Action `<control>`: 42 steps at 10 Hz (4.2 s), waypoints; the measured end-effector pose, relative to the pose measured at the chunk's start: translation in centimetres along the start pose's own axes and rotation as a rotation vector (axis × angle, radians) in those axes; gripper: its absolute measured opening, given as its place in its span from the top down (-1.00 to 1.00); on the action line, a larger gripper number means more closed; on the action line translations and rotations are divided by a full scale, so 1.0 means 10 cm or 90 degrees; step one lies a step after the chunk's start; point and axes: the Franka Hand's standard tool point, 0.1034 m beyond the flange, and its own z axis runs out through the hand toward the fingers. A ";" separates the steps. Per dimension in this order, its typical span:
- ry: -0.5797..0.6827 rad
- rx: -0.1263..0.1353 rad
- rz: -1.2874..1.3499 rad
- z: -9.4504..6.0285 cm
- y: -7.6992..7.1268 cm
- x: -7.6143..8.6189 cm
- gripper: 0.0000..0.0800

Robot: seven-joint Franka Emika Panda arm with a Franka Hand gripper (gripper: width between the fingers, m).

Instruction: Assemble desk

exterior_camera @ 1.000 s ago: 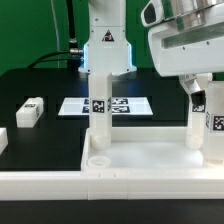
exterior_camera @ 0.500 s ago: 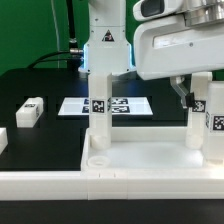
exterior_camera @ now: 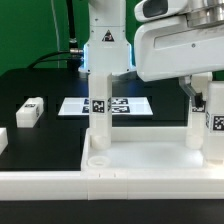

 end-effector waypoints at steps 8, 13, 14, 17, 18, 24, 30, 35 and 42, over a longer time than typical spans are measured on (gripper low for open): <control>-0.044 0.031 0.672 0.00 0.09 0.10 0.23; -0.031 0.029 0.336 0.04 -0.05 -0.01 -0.27; -0.020 0.034 0.312 0.02 -0.07 -0.05 -0.55; -0.015 0.006 0.143 0.03 0.00 -0.03 -0.62; -0.022 -0.023 -0.004 0.02 0.00 -0.04 -0.62; -0.052 -0.038 -0.162 0.07 0.02 0.03 0.08; -0.020 -0.058 0.434 0.10 -0.04 -0.01 0.27; -0.007 -0.028 0.642 0.12 -0.04 0.01 0.27; -0.013 -0.047 0.091 0.10 0.01 0.06 -0.62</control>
Offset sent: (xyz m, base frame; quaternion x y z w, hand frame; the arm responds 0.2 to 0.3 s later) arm 0.0206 -0.0079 -0.0020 -0.0302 0.0075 0.3665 0.9299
